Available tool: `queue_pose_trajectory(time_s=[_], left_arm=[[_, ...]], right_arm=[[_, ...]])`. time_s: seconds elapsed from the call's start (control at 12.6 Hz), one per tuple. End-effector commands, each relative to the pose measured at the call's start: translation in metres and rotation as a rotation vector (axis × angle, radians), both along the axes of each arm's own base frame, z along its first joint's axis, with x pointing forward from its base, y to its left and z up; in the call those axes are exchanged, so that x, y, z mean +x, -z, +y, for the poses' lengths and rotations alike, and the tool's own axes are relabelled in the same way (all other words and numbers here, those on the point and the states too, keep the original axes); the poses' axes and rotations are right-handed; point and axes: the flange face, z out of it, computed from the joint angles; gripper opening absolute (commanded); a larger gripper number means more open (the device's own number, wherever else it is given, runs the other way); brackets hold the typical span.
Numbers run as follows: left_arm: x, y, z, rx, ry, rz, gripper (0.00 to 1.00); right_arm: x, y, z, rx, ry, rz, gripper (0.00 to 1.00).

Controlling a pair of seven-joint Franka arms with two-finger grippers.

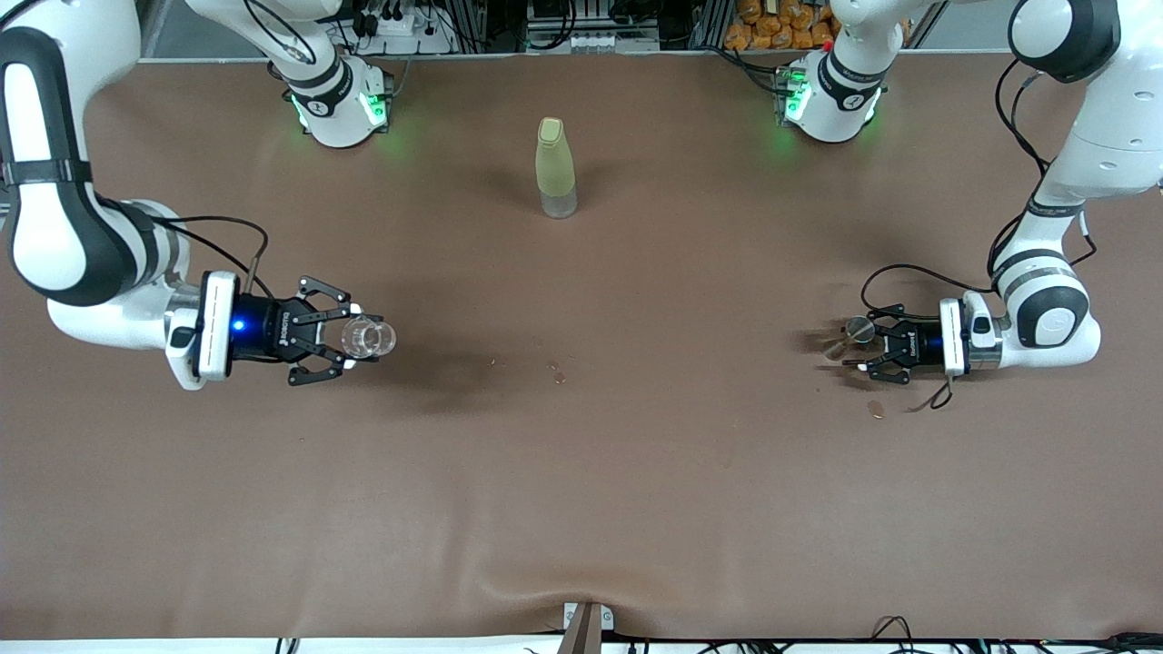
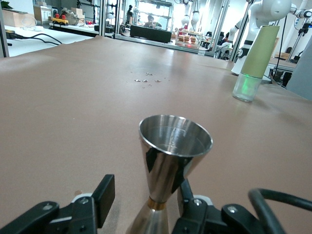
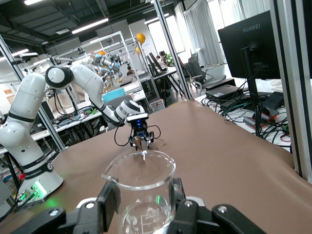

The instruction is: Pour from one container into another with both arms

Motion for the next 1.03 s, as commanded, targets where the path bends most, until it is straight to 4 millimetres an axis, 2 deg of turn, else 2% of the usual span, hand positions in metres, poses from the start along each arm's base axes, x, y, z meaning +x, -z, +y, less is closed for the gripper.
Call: queue_pose_trajectory(time_s=[0.0, 0.16, 0.48, 0.63, 0.79, 0.95], left_arm=[[-0.001, -0.001, -0.002, -0.011, -0.012, -0.021, 0.54], [-0.001, -0.001, -0.002, -0.009, -0.013, -0.022, 0.49], [0.0, 0.0, -0.005, 0.0, -0.011, -0.024, 0.4], [0.002, -0.003, -0.003, 0.006, -0.011, -0.038, 0.17], [0.005, -0.005, -0.005, 0.02, -0.006, -0.06, 0.09], [0.012, -0.019, -0.005, 0.039, 0.001, -0.092, 0.0]], right_arm=[[-0.012, -0.008, 0.011, 0.008, 0.02, -0.01, 0.26], [-0.012, 0.005, 0.015, 0.021, 0.023, 0.013, 0.26], [-0.012, 0.008, 0.02, 0.017, 0.019, 0.017, 0.26], [-0.011, 0.007, 0.021, 0.015, 0.01, -0.025, 0.26], [-0.012, 0.015, 0.023, 0.01, -0.007, -0.063, 0.26], [-0.012, 0.016, 0.021, 0.015, -0.018, -0.098, 0.26]])
